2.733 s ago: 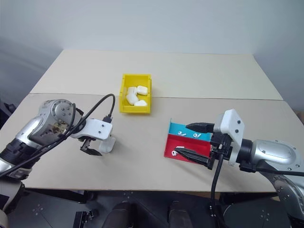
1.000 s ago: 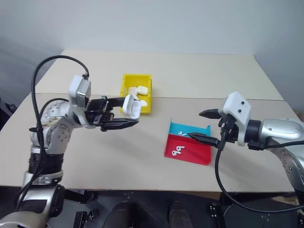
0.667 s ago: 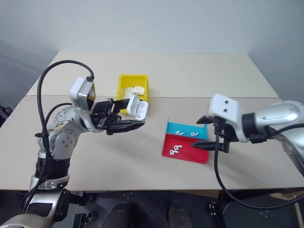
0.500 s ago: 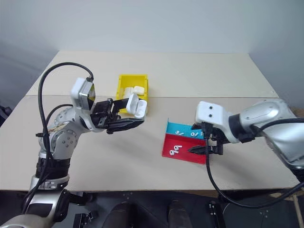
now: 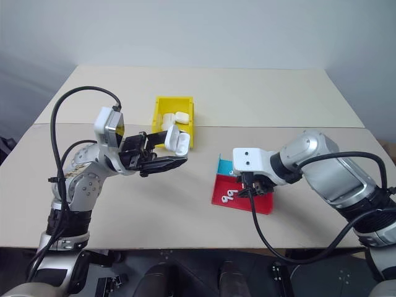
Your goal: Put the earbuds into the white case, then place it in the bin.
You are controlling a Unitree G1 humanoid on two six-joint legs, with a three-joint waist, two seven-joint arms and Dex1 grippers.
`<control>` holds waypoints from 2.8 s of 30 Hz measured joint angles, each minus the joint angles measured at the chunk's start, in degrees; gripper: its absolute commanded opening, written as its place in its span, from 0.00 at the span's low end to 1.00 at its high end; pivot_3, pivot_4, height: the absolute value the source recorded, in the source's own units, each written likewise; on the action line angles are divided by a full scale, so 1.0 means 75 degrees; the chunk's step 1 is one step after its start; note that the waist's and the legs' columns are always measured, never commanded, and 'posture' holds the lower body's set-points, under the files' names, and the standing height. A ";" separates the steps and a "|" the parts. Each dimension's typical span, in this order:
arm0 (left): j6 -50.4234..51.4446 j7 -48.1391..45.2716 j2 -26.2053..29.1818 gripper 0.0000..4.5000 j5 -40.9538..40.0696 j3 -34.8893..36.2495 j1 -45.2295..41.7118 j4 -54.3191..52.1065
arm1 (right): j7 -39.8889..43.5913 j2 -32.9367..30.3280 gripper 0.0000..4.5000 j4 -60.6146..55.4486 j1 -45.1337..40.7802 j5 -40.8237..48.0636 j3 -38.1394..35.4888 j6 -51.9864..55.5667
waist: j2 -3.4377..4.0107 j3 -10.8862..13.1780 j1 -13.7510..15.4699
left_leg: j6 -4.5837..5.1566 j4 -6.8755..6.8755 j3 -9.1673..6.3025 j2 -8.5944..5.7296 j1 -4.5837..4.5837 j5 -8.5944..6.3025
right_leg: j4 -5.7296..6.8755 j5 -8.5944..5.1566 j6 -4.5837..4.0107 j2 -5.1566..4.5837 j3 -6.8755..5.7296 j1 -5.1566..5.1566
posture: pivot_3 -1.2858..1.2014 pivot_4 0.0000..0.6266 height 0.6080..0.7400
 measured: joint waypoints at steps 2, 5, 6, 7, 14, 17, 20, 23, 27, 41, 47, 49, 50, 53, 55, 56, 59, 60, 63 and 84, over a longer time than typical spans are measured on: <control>-0.0001 0.0025 0.0041 0.62 -0.0001 0.0007 0.0061 -0.0049 | 0.0060 0.0194 0.56 0.0007 -0.0047 -0.0178 0.0110 -0.0057 | 0.0000 0.0000 -0.0001 | 0.0000 0.0001 0.0000 0.0000 0.0001 0.0000 | 0.0001 0.0000 0.0000 0.0000 0.0000 0.0001 | 0.52 0.24 1.00; -0.0001 0.0059 0.0046 0.62 -0.0002 0.0002 0.0088 -0.0097 | 0.0128 0.0524 0.56 0.0032 -0.0068 -0.0493 0.0439 -0.0119 | 0.0000 0.0000 -0.0002 | 0.0000 0.0001 0.0001 0.0000 0.0001 0.0000 | 0.0004 0.0000 0.0000 0.0000 0.0000 0.0000 | 0.52 0.24 1.00; -0.0002 0.0074 0.0050 0.62 -0.0002 0.0002 0.0089 -0.0107 | 0.0142 0.0608 0.56 0.0088 -0.0081 -0.0627 0.0553 -0.0168 | 0.0000 0.0000 -0.0001 | 0.0000 0.0001 0.0000 0.0000 0.0001 0.0000 | 0.0003 0.0000 0.0000 0.0000 0.0000 0.0001 | 0.52 0.24 1.00; -0.0001 0.0088 0.0054 0.62 -0.0002 0.0001 0.0092 -0.0114 | 0.0145 0.0708 0.56 0.0186 -0.0107 -0.0791 0.0656 -0.0200 | 0.0000 0.0000 -0.0001 | 0.0000 0.0001 0.0001 -0.0001 0.0001 0.0000 | 0.0002 0.0000 0.0000 0.0000 -0.0001 0.0001 | 0.52 0.24 1.00; -0.0001 0.0184 0.0108 0.62 -0.0006 -0.0001 0.0219 -0.0278 | 0.0326 0.1149 0.56 0.0550 -0.0423 -0.1620 0.1218 -0.0254 | 0.0000 0.0000 0.0000 | 0.0000 0.0000 0.0001 0.0000 0.0001 0.0000 | 0.0002 0.0000 -0.0001 0.0000 -0.0001 0.0000 | 0.52 0.24 1.00; 0.0000 0.0265 0.0134 0.62 -0.0009 0.0000 0.0280 -0.0325 | 0.0399 0.1315 0.56 0.0615 -0.0465 -0.1871 0.1340 -0.0246 | 0.0000 0.0000 -0.0001 | -0.0001 0.0000 0.0001 0.0000 0.0001 0.0000 | 0.0003 0.0000 -0.0001 0.0000 -0.0001 0.0000 | 0.52 0.24 1.00; 0.0001 0.0322 0.0192 0.62 -0.0051 0.0000 0.0318 -0.0433 | 0.0445 0.1448 0.56 0.0711 -0.0467 -0.2095 0.1483 -0.0246 | 0.0000 0.0000 -0.0001 | -0.0001 0.0000 0.0001 0.0000 0.0001 0.0000 | 0.0002 0.0000 -0.0001 0.0000 -0.0002 0.0000 | 0.52 0.24 1.00; 0.0003 0.0375 0.0265 0.62 -0.0068 0.0000 0.0347 -0.0508 | 0.0449 0.1567 0.56 0.0803 -0.0467 -0.2254 0.1493 -0.0246 | 0.0000 0.0000 -0.0001 | -0.0001 0.0000 0.0000 0.0000 0.0001 0.0000 | 0.0003 0.0000 -0.0001 0.0000 -0.0002 0.0001 | 0.52 0.24 1.00; 0.0004 0.0396 0.0302 0.62 -0.0080 0.0000 0.0357 -0.0553 | 0.0445 0.1673 0.56 0.0925 -0.0445 -0.2484 0.1515 -0.0251 | 0.0000 0.0000 0.0003 | -0.0001 0.0000 0.0001 -0.0001 0.0001 0.0000 | 0.0002 0.0000 -0.0001 0.0000 -0.0002 0.0001 | 0.52 0.24 1.00; 0.0082 0.0459 0.0400 0.62 -0.0117 0.0000 0.0397 -0.0570 | 0.0593 0.1709 0.37 0.0873 -0.0247 -0.2732 0.1503 -0.0412 | 0.0000 0.0000 0.0000 | -0.0001 0.0000 0.0001 0.0000 0.0002 0.0000 | 0.0002 0.0000 -0.0001 0.0000 -0.0003 0.0003 | 0.52 0.24 1.00; 0.0098 0.0460 0.0445 0.62 -0.0117 0.0001 0.0465 -0.0581 | 0.0610 0.1719 0.13 0.0805 -0.0191 -0.2762 0.1459 -0.0427 | 0.0000 0.0000 -0.0001 | -0.0001 0.0000 0.0000 0.0000 0.0008 0.0000 | 0.0005 0.0000 -0.0001 0.0001 -0.0003 0.0007 | 0.52 0.24 1.00; 0.0100 0.0457 0.0462 0.62 -0.0117 0.0001 0.0483 -0.0580 | 0.0611 0.1719 0.13 0.0805 -0.0185 -0.2768 0.1451 -0.0427 | 0.0000 0.0000 -0.0001 | -0.0001 -0.0001 0.0000 0.0000 0.0008 0.0000 | 0.0003 0.0000 -0.0001 0.0000 -0.0003 0.0006 | 0.52 0.24 1.00; 0.0100 0.0455 0.0472 0.62 -0.0117 0.0001 0.0483 -0.0581 | 0.0613 0.1719 0.13 0.0805 -0.0184 -0.2768 0.1449 -0.0427 | 0.0000 0.0000 -0.0001 | -0.0001 -0.0001 0.0000 -0.0001 0.0008 0.0000 | 0.0003 0.0000 -0.0001 0.0000 -0.0003 0.0007 | 0.52 0.24 1.00; 0.0100 0.0446 0.0492 0.62 -0.0117 0.0001 0.0482 -0.0580 | 0.0622 0.1720 0.13 0.0797 -0.0139 -0.2721 0.1381 -0.0392 | 0.0000 0.0000 0.0002 | -0.0001 -0.0002 0.0001 -0.0001 0.0007 0.0000 | 0.0002 0.0000 -0.0001 0.0000 -0.0003 0.0006 | 0.52 0.24 1.00; 0.0100 0.0432 0.0519 0.62 -0.0117 0.0001 0.0482 -0.0580 | 0.0704 0.1755 0.13 0.0777 -0.0115 -0.2529 0.1271 -0.0144 | 0.0000 0.0000 0.0001 | -0.0001 -0.0002 0.0000 0.0000 0.0006 0.0000 | 0.0002 0.0000 -0.0001 0.0000 -0.0003 0.0004 | 0.52 0.24 1.00; 0.0100 0.0424 0.0533 0.62 -0.0117 0.0001 0.0482 -0.0580 | 0.0770 0.1783 0.13 0.0746 -0.0115 -0.2376 0.1187 0.0033 | 0.0000 0.0000 0.0001 | -0.0001 -0.0002 0.0000 -0.0001 0.0006 0.0000 | 0.0003 0.0000 -0.0001 0.0000 -0.0003 0.0004 | 0.52 0.24 1.00; 0.0109 0.0365 0.0584 0.62 -0.0118 0.0000 0.0480 -0.0579 | 0.1019 0.1880 0.13 0.0527 -0.0122 -0.1531 0.0617 0.0911 | 0.0000 0.0000 0.0001 | -0.0001 -0.0003 0.0000 0.0000 0.0005 0.0000 | 0.0002 0.0000 -0.0002 0.0001 -0.0003 0.0003 | 0.52 0.24 1.00; 0.0113 0.0353 0.0589 0.62 -0.0119 0.0000 0.0478 -0.0578 | 0.1057 0.1912 0.13 0.0467 -0.0128 -0.1197 0.0335 0.1192 | 0.0000 0.0000 0.0001 | 0.0000 -0.0003 -0.0001 0.0000 0.0005 0.0000 | 0.0002 0.0000 -0.0001 0.0000 -0.0003 0.0004 | 0.52 0.24 1.00; 0.0131 0.0314 0.0598 0.62 -0.0119 -0.0007 0.0432 -0.0552 | 0.0960 0.2047 0.13 0.0387 -0.0040 -0.0165 -0.0903 0.1900 | 0.0000 0.0000 0.0005 | 0.0000 -0.0004 -0.0001 0.0000 0.0005 0.0000 | 0.0001 0.0000 -0.0002 0.0000 -0.0004 0.0005 | 0.52 0.24 1.00; 0.0059 -0.0277 0.0018 0.62 -0.0043 -0.0328 -0.0825 0.0747 | -0.3849 0.4428 0.13 -0.1574 0.0635 0.4443 -0.5876 0.2320 | 0.0000 0.0000 -0.0015 | -0.0001 -0.0012 -0.0006 -0.0002 0.0000 0.0000 | 0.0000 0.0000 -0.0001 0.0000 -0.0006 0.0002 | 0.52 0.24 1.00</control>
